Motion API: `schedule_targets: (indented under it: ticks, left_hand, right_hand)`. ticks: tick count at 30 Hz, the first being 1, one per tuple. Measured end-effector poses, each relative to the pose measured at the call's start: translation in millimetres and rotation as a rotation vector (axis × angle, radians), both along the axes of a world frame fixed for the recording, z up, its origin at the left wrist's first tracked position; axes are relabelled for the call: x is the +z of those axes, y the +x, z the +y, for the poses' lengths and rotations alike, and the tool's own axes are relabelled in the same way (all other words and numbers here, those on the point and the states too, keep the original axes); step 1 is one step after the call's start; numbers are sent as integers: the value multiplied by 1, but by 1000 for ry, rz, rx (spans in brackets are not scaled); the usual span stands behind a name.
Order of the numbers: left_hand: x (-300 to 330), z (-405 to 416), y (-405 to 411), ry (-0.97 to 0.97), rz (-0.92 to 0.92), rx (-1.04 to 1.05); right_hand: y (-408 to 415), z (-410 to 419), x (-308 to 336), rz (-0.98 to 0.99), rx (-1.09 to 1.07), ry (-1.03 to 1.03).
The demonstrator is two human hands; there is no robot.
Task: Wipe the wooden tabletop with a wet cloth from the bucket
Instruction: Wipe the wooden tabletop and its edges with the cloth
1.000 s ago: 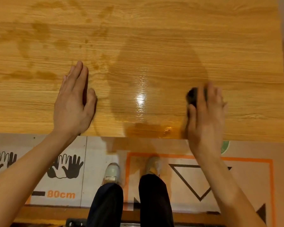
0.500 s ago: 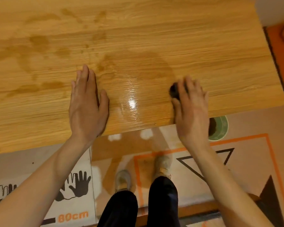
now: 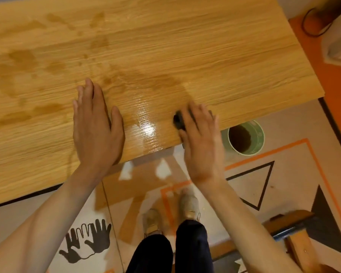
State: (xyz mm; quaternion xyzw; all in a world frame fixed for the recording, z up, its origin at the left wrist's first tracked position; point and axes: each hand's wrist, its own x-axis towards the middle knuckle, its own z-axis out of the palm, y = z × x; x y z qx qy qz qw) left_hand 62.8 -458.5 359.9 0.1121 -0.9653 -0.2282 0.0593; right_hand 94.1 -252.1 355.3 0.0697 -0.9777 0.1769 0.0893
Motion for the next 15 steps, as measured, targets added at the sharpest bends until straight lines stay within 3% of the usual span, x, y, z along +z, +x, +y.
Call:
schedule_targets:
  ticks: [3,6,8,11,15]
  left_hand:
    - [0,0,0,8,12,-17]
    - [1,0,-2,-1,11,-19]
    - [0,-1,-5,-23,2,-12]
    - [-3,-2,-4,-40,2,-22]
    - [0,-7,-1,10,-43,-83]
  right_hand:
    - [-23,61,-1,16,-369,-132]
    - [-22,29,-12,123,-552,-260]
    - [-9,-20,-17,179,-504,-313]
    - [21,-59,-20,154,-229,-326]
    - [15,5,-29,218,78,-241]
